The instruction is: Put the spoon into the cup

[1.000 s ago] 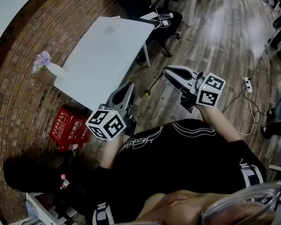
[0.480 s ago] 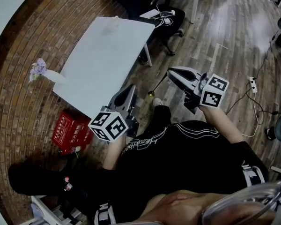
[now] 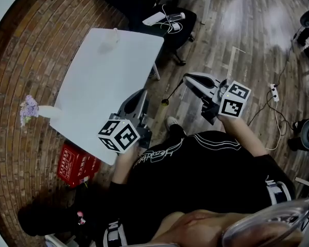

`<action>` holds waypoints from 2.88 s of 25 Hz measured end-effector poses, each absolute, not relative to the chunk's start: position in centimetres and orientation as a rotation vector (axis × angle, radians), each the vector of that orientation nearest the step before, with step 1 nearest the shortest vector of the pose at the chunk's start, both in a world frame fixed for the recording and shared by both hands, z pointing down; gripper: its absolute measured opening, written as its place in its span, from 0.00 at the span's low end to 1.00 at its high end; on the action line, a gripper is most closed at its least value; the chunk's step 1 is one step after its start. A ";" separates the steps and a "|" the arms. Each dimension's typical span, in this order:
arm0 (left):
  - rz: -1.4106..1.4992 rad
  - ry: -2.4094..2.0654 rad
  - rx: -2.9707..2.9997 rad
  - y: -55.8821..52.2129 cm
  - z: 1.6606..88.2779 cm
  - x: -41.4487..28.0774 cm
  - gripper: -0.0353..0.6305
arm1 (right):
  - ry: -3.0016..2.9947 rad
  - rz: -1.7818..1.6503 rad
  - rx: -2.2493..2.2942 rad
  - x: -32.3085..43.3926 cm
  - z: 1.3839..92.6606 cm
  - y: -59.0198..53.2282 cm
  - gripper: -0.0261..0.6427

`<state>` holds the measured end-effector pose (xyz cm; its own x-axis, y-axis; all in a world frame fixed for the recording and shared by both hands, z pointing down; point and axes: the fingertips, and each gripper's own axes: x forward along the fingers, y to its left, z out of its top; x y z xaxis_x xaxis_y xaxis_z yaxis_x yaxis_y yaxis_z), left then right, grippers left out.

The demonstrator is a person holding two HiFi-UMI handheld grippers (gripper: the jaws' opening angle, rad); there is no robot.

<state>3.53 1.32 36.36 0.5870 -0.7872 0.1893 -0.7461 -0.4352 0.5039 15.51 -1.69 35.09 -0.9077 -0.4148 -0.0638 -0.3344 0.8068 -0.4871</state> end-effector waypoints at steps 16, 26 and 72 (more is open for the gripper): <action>-0.144 -1.314 2.187 -17.9 38.5 -6.0 0.06 | 2.935 -0.731 -0.485 5.2 36.0 -21.2 0.04; -0.177 -1.470 2.102 -19.4 38.3 -10.6 0.06 | 2.961 -0.738 -0.371 0.5 35.9 -24.9 0.04; -0.303 -1.912 1.507 -30.3 44.9 -23.9 0.06 | 3.093 -0.779 0.171 -20.7 41.8 -48.7 0.04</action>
